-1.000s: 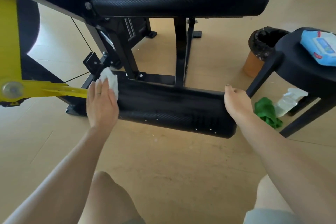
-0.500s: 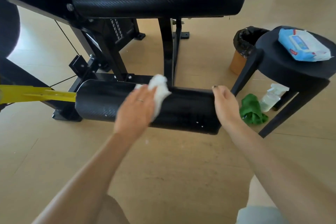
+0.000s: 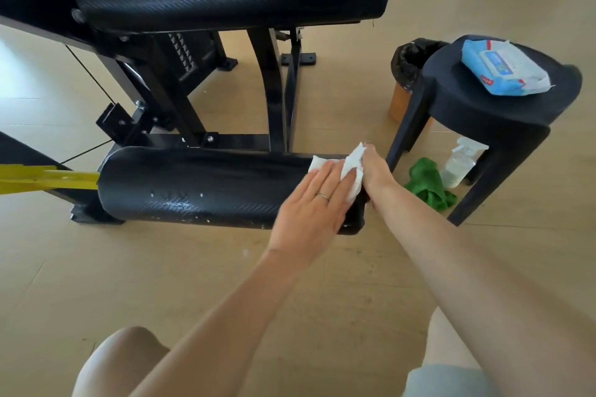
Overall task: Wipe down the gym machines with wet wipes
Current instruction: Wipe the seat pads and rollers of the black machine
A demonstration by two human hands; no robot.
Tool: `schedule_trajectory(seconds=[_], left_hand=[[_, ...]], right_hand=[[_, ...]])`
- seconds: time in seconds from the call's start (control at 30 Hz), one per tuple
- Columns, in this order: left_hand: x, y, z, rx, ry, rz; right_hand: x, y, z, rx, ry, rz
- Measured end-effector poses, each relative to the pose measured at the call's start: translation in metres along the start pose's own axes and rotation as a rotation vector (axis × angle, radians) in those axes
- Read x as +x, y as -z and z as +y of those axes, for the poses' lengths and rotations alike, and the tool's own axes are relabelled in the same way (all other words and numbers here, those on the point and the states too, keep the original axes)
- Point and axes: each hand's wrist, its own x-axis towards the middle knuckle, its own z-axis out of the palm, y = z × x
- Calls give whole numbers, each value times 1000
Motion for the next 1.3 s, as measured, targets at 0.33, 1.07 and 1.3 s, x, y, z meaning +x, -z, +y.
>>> schedule_trajectory(seconds=[0.33,1.07,1.3], left_hand=[[-52,31,-124,11,511,-18],[-76,21,-196,-47,672,129],[-60,-3,-63,-131,188,74]], right_hand=[[-6,-6,7,-114,236,318],[-26,-24,5,-364,323,277],[-26,-23,5,-357,331,287]])
